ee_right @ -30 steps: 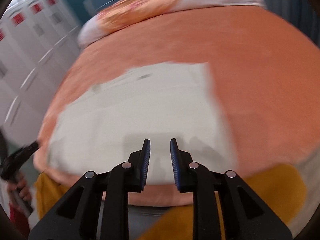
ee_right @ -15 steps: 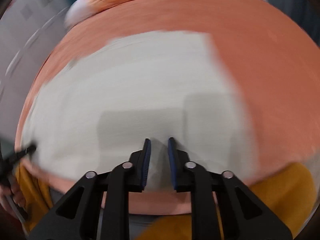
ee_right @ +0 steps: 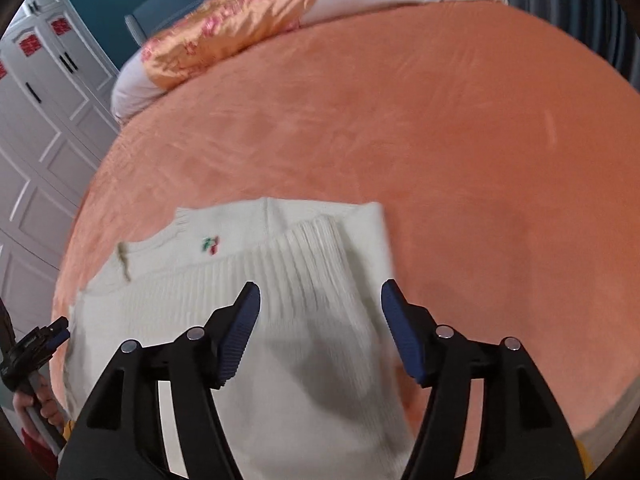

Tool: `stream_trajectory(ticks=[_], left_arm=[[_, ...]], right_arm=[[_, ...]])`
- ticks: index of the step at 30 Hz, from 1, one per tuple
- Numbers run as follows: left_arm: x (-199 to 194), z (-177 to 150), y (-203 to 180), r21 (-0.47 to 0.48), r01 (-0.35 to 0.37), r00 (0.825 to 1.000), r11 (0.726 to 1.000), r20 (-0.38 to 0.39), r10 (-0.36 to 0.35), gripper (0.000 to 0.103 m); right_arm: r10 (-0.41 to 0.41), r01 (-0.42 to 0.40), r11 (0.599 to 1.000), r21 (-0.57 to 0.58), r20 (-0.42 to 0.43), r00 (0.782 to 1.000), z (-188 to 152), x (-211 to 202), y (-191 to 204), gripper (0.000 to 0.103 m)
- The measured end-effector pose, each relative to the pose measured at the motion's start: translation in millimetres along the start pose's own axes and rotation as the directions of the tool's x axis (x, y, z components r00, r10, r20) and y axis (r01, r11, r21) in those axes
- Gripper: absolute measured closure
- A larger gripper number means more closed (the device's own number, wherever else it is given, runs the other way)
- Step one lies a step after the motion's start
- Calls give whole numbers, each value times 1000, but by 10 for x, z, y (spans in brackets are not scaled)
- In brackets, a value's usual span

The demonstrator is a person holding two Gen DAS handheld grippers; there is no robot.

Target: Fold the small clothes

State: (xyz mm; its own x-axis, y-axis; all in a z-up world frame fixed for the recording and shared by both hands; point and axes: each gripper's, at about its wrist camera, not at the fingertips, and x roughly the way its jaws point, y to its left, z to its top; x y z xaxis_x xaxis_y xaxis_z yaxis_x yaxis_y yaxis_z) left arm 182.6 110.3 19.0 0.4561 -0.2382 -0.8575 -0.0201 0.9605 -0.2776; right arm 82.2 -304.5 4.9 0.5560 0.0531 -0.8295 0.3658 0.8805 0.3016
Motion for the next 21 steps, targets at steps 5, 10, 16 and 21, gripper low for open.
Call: stream_trajectory(ticks=[5, 10, 16, 21], left_arm=[[106, 196, -21, 12, -11, 1000, 1000, 12, 10, 96], [30, 377, -106, 64, -22, 997, 998, 81, 16, 96], [518, 334, -52, 75, -108, 994, 991, 28, 106, 93], [87, 236, -82, 44, -164, 982, 985, 107, 159, 87]], right_arm=[[79, -79, 997, 0, 53, 996, 140, -55, 114, 92], [110, -108, 994, -24, 178, 978, 367, -284, 175, 93], [52, -53, 998, 35, 21, 998, 205, 417, -100, 92], [-51, 50, 999, 10, 125, 991, 142, -191, 108, 82]])
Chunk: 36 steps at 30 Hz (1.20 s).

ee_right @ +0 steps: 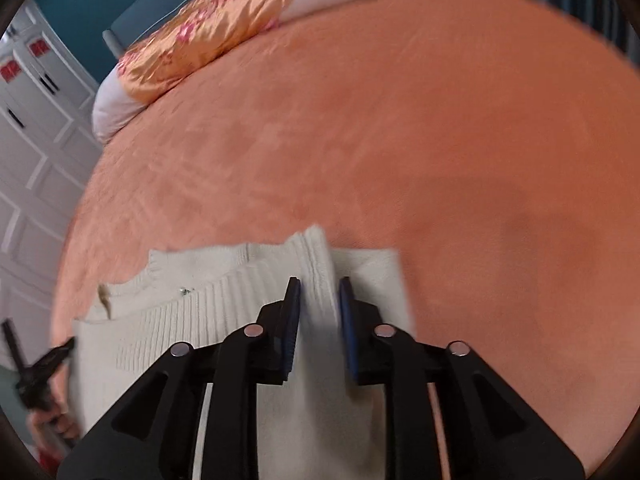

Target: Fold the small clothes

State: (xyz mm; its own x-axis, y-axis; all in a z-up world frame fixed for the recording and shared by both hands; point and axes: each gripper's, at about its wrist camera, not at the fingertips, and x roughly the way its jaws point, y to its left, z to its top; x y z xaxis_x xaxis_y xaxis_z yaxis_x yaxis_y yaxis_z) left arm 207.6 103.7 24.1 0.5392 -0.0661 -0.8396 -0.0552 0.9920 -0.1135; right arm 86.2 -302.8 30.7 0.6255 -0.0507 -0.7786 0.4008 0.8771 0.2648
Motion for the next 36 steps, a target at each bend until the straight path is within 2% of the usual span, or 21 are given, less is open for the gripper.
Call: stream_trajectory(ticks=[2, 4, 6, 7, 9, 11, 13, 15, 17, 19, 20, 24, 26, 28, 29, 33, 36], left_arm=[[-347, -131, -31, 1, -26, 997, 1000, 70, 26, 90], [-610, -303, -169, 27, 33, 995, 999, 98, -36, 90], [-723, -539, -403, 71, 109, 992, 992, 57, -113, 90], [-716, -668, -511, 89, 134, 990, 987, 24, -137, 90], [-608, -939, -688, 121, 146, 989, 982, -52, -141, 90], [-490, -1156, -731, 153, 96, 993, 984, -84, -84, 89], [-489, -1246, -683, 176, 81, 996, 981, -58, -71, 87], [-543, -1258, -616, 196, 62, 997, 979, -52, -53, 87], [-575, -1268, -496, 184, 54, 998, 981, -53, -45, 87], [-610, -1295, -394, 164, 60, 997, 985, -57, -52, 87], [-623, -1337, -344, 150, 67, 997, 986, -59, -59, 87], [-667, -1525, -216, 145, 47, 997, 988, -68, -37, 87], [-699, -1604, -211, 162, 32, 998, 986, -51, -24, 87], [-718, -1627, -239, 176, 15, 999, 984, -42, -7, 87], [-728, -1633, -237, 172, 13, 999, 985, -40, -6, 87], [-742, -1658, -173, 139, 37, 999, 990, -38, -32, 87], [-751, -1669, -155, 135, 46, 999, 990, -32, -42, 87]], right_arm=[[69, -68, 997, -45, 22, 997, -92, -196, 188, 82], [164, -165, 979, -117, -17, 986, -311, -340, 541, 82], [247, -262, 945, -197, -98, 964, -620, -363, 958, 82], [291, -321, 918, -231, -157, 944, -820, -348, 1194, 82], [317, -374, 883, -284, -228, 921, -1137, -313, 1506, 82], [265, -340, 870, -358, -243, 933, -1419, -269, 1682, 82], [251, -325, 866, -380, -233, 940, -1501, -287, 1614, 85], [258, -334, 880, -337, -251, 933, -1494, -304, 1408, 86], [203, -278, 913, -298, -258, 945, -1515, -295, 1120, 88], [185, -254, 932, -260, -263, 947, -1566, -380, 776, 94], [202, -264, 937, -227, -263, 944, -1592, -416, 651, 99], [196, -231, 968, -103, -270, 943, -1678, -570, 190, 102], [183, -213, 973, -84, -270, 945, -1674, -588, 246, 102], [144, -181, 976, -124, -261, 955, -1671, -624, 380, 101], [140, -183, 972, -150, -258, 956, -1665, -649, 492, 95], [201, -261, 943, -206, -271, 941, -1635, -740, 897, 95], [209, -281, 923, -264, -270, 940, -1563, -727, 1258, 95]])
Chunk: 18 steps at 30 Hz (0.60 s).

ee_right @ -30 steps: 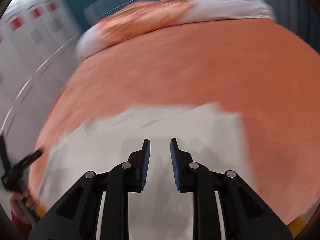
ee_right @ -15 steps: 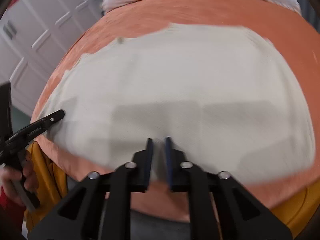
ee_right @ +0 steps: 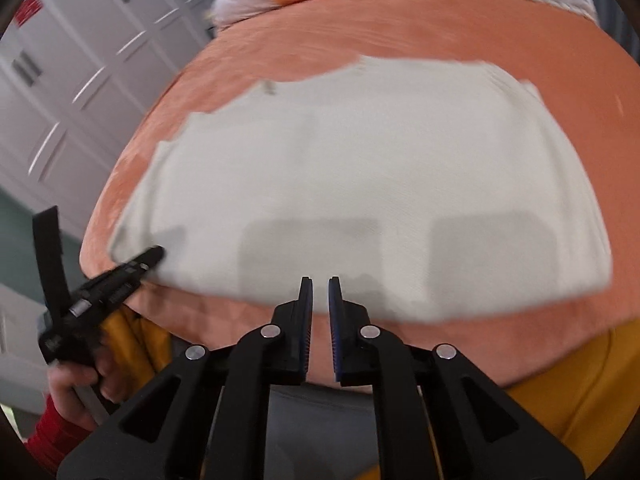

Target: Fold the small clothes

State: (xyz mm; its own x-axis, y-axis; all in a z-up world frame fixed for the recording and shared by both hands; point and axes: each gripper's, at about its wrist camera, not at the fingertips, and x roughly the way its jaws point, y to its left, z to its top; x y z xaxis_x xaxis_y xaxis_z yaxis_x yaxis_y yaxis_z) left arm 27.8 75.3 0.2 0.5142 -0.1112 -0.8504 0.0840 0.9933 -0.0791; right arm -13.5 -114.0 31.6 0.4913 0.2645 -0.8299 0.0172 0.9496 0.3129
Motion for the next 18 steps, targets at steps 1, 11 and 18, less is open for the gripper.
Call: stream_trajectory(ticks=[1, 11, 18], left_arm=[[-3, -5, 0, 2, 1, 1000, 1000, 2, -1, 87], [-19, -19, 52, -16, 41, 999, 999, 13, -41, 87], [-320, 17, 311, -130, 140, 987, 982, 96, -128, 69]], right_arm=[[-4, 4, 1000, -22, -6, 1000, 82, 54, 108, 95], [-99, 98, 995, -16, -79, 992, 408, 627, 351, 95], [-92, 92, 996, -1, -83, 992, 483, 566, 350, 95]])
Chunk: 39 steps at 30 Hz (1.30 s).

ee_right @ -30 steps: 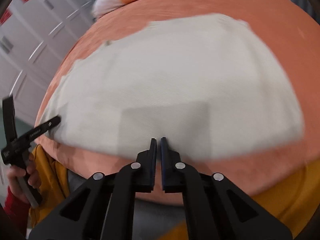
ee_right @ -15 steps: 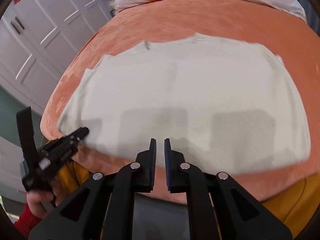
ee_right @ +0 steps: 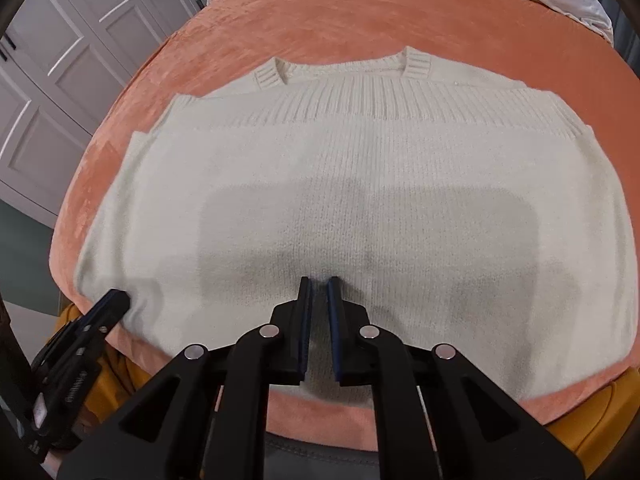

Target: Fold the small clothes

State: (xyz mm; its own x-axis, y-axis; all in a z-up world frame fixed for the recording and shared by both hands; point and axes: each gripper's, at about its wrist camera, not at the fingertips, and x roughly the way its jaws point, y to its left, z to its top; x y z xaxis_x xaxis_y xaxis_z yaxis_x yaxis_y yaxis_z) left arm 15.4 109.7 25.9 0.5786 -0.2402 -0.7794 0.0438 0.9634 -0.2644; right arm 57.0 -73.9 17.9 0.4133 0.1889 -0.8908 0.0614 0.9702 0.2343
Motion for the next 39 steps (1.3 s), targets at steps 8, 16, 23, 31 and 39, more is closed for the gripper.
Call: stream_trajectory(ticks=[8, 16, 23, 31, 39], left_arm=[[-6, 318, 585, -180, -21, 999, 983, -29, 17, 42], [463, 443, 769, -344, 79, 988, 936, -97, -119, 28], [379, 684, 367, -200, 76, 991, 977, -90, -95, 69], [-149, 971, -409, -30, 124, 992, 992, 17, -123, 86], [-380, 1032, -1839, 218, 265, 960, 939, 30, -278, 103]], right_arm=[[-12, 12, 1000, -12, -38, 999, 127, 183, -23, 95], [44, -43, 999, 10, -45, 998, 133, 192, -125, 96], [78, -78, 997, 3, 3, 997, 61, 184, -155, 96], [214, -218, 970, 106, 46, 976, -26, 73, -378, 95], [208, -221, 967, 124, 110, 972, -533, -367, -834, 74]])
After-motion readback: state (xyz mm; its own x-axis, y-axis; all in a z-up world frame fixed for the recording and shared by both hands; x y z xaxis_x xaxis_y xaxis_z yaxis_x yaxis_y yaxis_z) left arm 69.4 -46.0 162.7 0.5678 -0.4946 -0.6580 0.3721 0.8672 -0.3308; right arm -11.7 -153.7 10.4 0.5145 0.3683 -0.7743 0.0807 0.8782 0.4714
